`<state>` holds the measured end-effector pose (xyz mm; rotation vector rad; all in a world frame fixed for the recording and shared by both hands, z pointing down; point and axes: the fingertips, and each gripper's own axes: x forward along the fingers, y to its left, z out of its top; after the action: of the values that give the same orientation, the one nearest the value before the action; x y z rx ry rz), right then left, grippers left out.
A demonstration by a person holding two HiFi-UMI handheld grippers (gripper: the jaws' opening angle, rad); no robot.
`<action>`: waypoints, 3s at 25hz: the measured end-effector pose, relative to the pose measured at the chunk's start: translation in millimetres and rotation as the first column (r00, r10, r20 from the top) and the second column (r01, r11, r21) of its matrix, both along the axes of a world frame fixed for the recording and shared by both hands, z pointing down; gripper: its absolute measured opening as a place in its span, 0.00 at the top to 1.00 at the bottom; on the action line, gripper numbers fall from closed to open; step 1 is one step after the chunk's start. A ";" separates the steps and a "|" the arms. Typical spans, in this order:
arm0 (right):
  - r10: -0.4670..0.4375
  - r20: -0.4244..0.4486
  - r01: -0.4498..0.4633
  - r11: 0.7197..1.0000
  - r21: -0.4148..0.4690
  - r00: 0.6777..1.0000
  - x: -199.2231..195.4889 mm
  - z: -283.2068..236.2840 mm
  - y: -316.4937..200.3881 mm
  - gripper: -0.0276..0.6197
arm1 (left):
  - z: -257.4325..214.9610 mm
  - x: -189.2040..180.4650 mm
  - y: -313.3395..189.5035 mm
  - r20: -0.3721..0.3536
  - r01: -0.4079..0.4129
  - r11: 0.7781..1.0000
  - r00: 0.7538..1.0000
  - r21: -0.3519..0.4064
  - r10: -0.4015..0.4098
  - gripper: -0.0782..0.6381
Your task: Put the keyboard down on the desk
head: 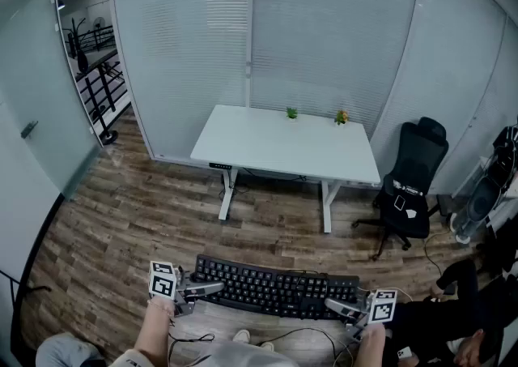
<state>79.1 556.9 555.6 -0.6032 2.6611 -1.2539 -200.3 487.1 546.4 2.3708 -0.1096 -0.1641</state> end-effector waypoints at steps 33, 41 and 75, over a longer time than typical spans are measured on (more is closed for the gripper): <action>-0.004 0.002 0.004 0.999 -0.038 1.000 -17.6 27.3 -116.6 0.76 | 28.5 -17.9 -112.6 0.016 0.016 0.998 1.000 -0.054 -0.016 0.67; 0.010 0.017 -0.009 0.999 -0.039 1.000 36.7 26.9 -195.6 0.76 | 23.0 37.4 -194.5 0.031 0.005 0.999 1.000 -0.054 -0.004 0.67; 0.000 0.011 0.001 0.998 -0.070 1.000 139.4 31.0 -467.3 0.76 | 30.8 141.6 -463.7 0.028 0.021 0.996 0.999 -0.082 -0.019 0.67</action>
<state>218.4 89.6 586.6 -0.6033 2.6175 -1.3521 -58.7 23.4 577.2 2.2904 -0.1499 -0.1347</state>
